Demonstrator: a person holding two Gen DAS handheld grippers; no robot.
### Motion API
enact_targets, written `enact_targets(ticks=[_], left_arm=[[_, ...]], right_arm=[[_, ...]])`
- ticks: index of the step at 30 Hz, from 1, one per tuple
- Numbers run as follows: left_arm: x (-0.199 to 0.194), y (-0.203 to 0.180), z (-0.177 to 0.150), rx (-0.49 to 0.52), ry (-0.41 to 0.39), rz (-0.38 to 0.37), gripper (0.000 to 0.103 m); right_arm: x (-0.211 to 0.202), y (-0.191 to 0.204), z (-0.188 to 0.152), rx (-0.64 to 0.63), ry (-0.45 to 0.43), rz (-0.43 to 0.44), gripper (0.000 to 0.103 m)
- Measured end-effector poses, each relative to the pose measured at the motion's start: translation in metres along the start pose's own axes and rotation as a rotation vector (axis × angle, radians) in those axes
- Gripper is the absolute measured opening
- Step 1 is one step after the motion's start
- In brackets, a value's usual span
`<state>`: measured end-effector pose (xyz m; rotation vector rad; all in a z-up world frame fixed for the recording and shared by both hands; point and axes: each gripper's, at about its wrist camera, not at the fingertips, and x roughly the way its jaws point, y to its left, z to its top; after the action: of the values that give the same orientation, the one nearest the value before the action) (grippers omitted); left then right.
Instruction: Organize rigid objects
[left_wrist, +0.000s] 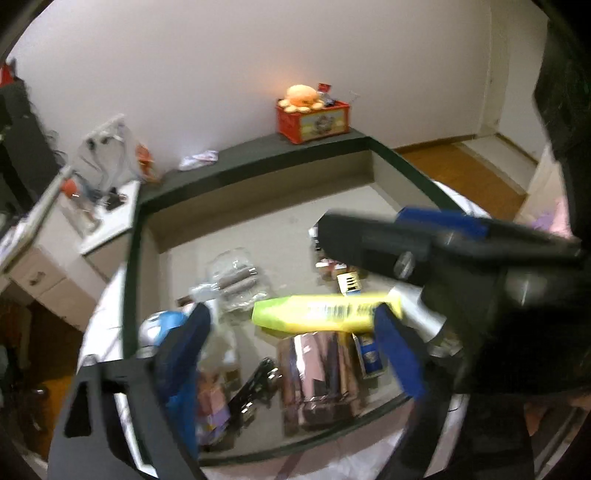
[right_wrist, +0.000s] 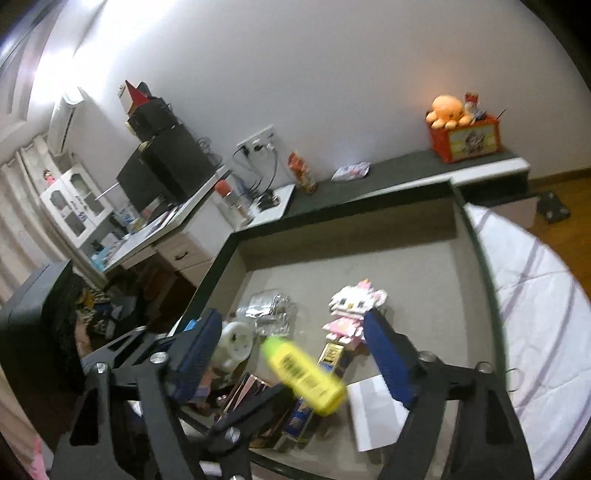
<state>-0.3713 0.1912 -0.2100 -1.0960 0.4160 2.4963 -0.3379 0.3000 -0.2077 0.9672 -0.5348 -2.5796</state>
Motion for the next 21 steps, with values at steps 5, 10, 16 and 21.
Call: enact_targets(ticks=[5, 10, 16, 21], left_arm=[[-0.030, 0.003, -0.006, -0.038, -0.054, -0.001, 0.100], [-0.061, 0.011, -0.010, -0.080, -0.110, 0.086, 0.103], [-0.106, 0.015, -0.023, -0.134, -0.180, 0.170, 0.103], [-0.147, 0.018, -0.038, -0.167, -0.232, 0.235, 0.103]], right_arm=[[-0.027, 0.006, 0.006, -0.016, -0.066, -0.076, 0.083], [-0.055, 0.021, 0.008, -0.067, -0.116, -0.175, 0.096], [-0.089, 0.049, -0.002, -0.158, -0.154, -0.261, 0.103], [-0.118, 0.070, -0.013, -0.209, -0.185, -0.324, 0.103]])
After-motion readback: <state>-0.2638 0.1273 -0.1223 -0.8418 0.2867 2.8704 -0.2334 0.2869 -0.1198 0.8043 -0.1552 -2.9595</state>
